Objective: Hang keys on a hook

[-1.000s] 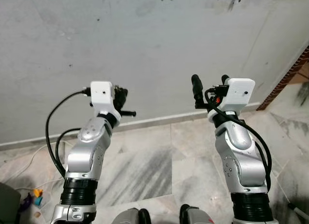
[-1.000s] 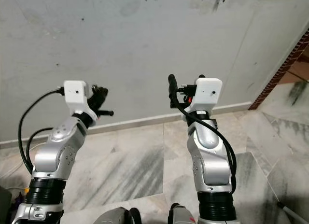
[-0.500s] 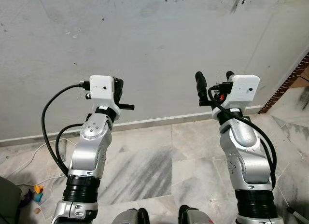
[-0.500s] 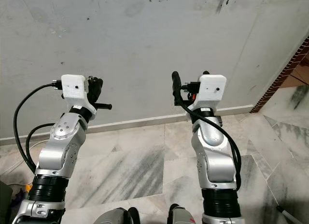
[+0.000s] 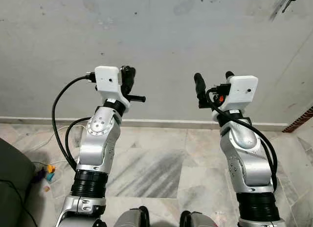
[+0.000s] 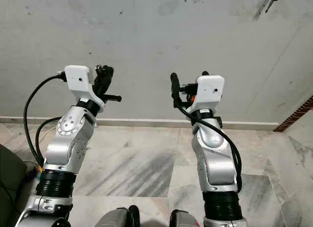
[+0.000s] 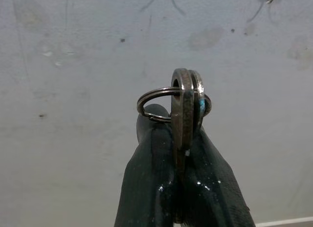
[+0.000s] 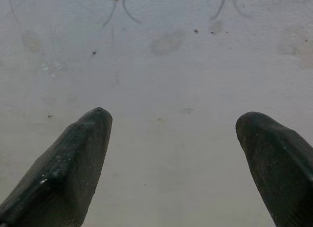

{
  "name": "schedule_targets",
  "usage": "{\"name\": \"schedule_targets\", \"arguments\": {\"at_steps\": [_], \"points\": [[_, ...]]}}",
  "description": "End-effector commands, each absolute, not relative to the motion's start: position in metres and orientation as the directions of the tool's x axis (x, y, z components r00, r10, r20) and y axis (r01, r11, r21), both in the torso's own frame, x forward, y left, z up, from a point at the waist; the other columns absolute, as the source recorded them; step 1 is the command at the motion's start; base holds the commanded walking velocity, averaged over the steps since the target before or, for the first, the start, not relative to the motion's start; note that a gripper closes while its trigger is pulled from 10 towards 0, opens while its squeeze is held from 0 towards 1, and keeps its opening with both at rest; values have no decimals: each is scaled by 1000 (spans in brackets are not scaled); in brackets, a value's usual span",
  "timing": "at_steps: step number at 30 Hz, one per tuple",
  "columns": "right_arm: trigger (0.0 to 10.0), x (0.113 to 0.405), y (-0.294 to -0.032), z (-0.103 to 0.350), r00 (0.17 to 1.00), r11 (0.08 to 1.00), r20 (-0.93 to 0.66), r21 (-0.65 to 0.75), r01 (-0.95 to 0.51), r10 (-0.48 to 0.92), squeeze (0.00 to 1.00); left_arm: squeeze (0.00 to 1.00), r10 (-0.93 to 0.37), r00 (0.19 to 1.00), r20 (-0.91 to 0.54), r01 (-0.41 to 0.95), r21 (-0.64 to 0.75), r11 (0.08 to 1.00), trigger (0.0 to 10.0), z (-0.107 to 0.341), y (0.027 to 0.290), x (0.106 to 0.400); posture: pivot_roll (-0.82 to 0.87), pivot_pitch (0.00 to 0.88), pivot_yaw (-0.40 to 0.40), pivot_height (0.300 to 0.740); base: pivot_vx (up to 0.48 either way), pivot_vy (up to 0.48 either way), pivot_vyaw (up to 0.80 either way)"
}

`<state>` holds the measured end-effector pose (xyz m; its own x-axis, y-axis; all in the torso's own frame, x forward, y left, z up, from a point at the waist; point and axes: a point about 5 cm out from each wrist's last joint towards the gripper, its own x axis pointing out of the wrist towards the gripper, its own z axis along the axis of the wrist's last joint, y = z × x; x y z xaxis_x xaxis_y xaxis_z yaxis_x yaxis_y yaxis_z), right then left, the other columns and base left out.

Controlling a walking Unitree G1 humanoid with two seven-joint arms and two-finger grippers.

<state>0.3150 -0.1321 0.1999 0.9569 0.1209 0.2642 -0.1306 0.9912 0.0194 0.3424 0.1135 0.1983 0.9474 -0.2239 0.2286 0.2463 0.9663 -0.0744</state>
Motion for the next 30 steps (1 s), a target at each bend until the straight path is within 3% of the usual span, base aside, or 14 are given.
{"name": "schedule_targets", "arguments": {"at_steps": [1,5,6,8,10,13,17,27,28,29,30], "points": [[10000,314,-132,201,955,992,274,22,-128,117,0,0,-204,955,218,221,-58,974,10000,195,116,342,-90,175,69,740,0,0,0],[10000,314,-130,202,954,991,275,21,-133,122,0,0,-166,960,226,168,8,986,10000,195,120,344,-89,176,69,740,0,0,0],[10000,314,-130,202,954,991,275,21,-134,123,0,0,-96,967,234,68,126,990,10000,195,127,349,-87,177,68,740,0,0,0],[10000,314,-130,202,953,991,275,21,-135,124,0,0,-74,968,241,33,173,984,10000,196,129,351,-87,177,68,740,0,0,0],[10000,315,-129,202,953,990,275,20,-136,126,0,0,35,960,279,-113,270,956,10000,200,136,357,-88,176,67,740,0,0,0],[10000,315,-128,202,952,990,278,17,-139,129,0,0,145,937,316,-241,287,927,10000,203,143,360,-94,175,68,740,0,0,0],[10000,314,-128,203,951,990,279,12,-139,130,0,0,202,917,344,-316,317,894,10000,203,144,360,-98,175,69,740,0,0,0],[10000,314,-124,205,945,986,287,22,-167,154,0,0,205,915,346,-312,288,905,10000,197,133,362,-97,176,64,740,0,0,0],[10000,314,-123,205,944,984,288,24,-176,161,0,0,121,946,300,-195,229,954,10000,193,124,361,-96,176,64,740,0,0,0],[10000,314,-121,206,941,982,291,27,-189,173,0,0,-49,962,267,10,143,990,10000,192,108,359,-94,176,62,740,0,0,0],[10000,314,-121,206,940,981,292,28,-193,177,0,0,-114,957,268,84,124,989,10000,192,102,357,-94,176,62,740,0,0,0]]}}
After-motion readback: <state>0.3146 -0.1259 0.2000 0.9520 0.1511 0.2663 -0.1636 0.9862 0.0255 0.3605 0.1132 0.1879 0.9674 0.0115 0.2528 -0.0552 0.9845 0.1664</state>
